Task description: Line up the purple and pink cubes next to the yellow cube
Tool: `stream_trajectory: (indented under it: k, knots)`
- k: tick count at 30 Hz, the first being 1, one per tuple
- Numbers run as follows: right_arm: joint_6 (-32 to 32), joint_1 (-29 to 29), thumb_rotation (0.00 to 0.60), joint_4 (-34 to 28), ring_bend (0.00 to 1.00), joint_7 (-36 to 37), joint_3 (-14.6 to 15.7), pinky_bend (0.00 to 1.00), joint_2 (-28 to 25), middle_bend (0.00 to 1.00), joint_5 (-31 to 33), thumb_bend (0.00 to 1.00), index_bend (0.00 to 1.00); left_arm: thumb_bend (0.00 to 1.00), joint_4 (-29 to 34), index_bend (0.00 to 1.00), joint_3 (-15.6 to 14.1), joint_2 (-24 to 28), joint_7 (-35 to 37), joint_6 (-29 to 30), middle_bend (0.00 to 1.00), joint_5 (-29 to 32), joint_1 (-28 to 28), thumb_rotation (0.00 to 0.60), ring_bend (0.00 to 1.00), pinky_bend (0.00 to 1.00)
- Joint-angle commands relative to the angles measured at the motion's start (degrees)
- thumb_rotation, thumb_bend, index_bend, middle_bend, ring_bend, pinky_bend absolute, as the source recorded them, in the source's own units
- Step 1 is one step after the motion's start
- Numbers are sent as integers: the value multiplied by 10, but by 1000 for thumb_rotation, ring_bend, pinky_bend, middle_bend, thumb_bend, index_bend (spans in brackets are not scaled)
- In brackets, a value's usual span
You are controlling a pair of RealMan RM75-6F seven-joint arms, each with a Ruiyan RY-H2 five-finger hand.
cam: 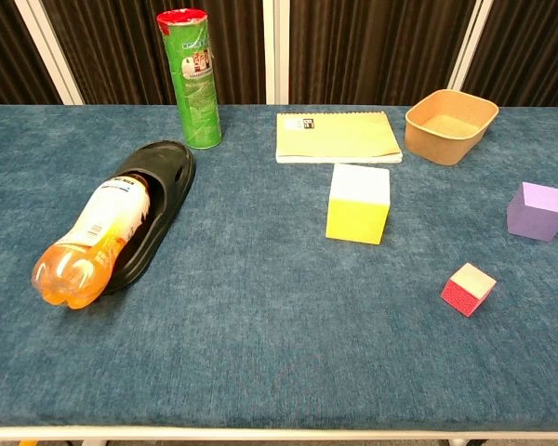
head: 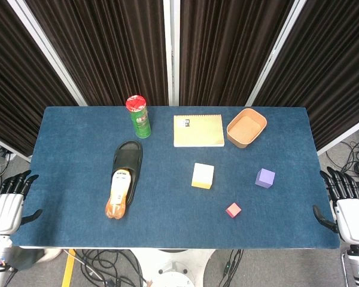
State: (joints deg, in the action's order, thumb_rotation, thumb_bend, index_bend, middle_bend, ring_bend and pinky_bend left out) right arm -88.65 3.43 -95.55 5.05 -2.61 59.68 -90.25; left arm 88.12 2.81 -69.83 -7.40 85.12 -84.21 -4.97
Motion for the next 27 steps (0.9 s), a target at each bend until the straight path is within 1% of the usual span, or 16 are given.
stream_trajectory:
  k: [1,9,12,15,18,20,23,27]
  knots:
    - [0,-3,600,2,0,2,2,0,1,21,2,270,0,30,0,215,0,0,-1,-4,215,0,-2,600,149,164]
    - [-8,-9,600,3,0,1,2,0,2,26,1,268,0,30,0,215,0,-1,0,0,215,-3,-3,600,149,164]
    - [-3,-7,600,-1,0,-8,-3,0,8,42,12,245,0,30,0,216,0,-1,1,2,216,-4,-2,600,149,164]
    - [32,4,600,-17,0,-31,-9,0,15,57,45,195,0,29,-1,215,-1,-2,2,4,216,-5,0,600,149,164]
    - [97,29,600,-41,0,-79,-14,0,15,68,92,152,8,29,-3,215,-3,-3,4,5,216,-5,2,600,149,164]
    - [134,50,600,-46,0,-110,-24,0,24,72,126,141,37,30,-5,215,-4,-4,7,6,216,-5,3,600,149,164]
    - [181,82,600,-35,0,-147,-41,0,48,73,175,132,66,30,-9,215,-6,-5,11,7,215,-4,6,600,149,164]
    - [228,119,600,6,0,-186,-62,0,91,73,242,128,102,30,-12,216,-8,-7,16,8,216,-3,8,600,149,165]
